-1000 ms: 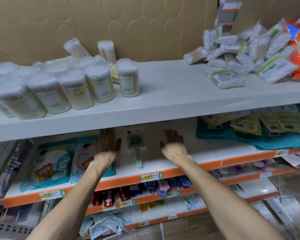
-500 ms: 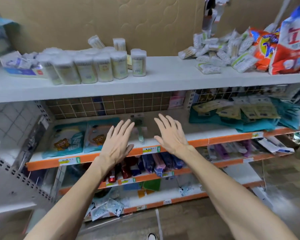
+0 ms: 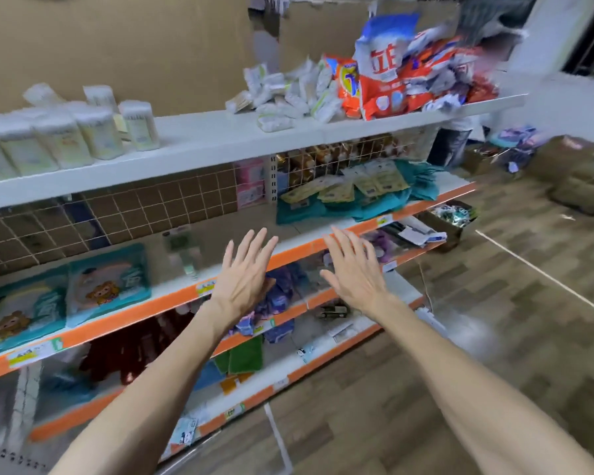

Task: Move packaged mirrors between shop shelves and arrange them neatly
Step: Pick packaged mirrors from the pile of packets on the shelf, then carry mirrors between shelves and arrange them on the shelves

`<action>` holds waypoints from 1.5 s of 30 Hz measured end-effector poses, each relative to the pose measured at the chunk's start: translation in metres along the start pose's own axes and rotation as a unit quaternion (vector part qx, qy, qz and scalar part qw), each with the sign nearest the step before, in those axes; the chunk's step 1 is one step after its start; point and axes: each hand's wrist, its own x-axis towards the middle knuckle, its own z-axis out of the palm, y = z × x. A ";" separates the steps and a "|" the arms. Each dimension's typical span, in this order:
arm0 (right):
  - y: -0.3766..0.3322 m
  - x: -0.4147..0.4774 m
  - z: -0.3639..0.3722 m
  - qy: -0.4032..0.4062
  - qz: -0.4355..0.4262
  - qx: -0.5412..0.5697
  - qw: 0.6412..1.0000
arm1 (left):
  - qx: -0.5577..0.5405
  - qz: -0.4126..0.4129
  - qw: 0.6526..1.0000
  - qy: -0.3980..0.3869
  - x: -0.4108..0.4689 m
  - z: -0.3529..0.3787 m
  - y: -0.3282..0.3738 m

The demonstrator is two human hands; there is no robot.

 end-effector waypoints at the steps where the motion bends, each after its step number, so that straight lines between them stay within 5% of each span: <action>1: 0.019 -0.008 -0.002 0.000 0.019 -0.001 1.000 | -0.005 0.015 1.000 0.001 0.011 0.000 0.017; 10: 0.197 -0.077 -0.001 -0.027 0.132 -0.037 0.990 | -0.034 0.116 0.993 -0.007 0.121 0.015 0.179; 20: 0.374 -0.084 0.017 -0.043 0.173 -0.007 0.984 | -0.072 0.096 0.993 -0.015 0.225 0.041 0.304; 33: 0.448 -0.032 0.079 -0.072 0.107 0.016 0.992 | -0.064 0.024 0.996 -0.059 0.318 0.068 0.343; 45: 0.536 0.135 0.128 -0.077 0.046 0.017 0.996 | -0.098 -0.031 0.995 -0.011 0.478 0.123 0.320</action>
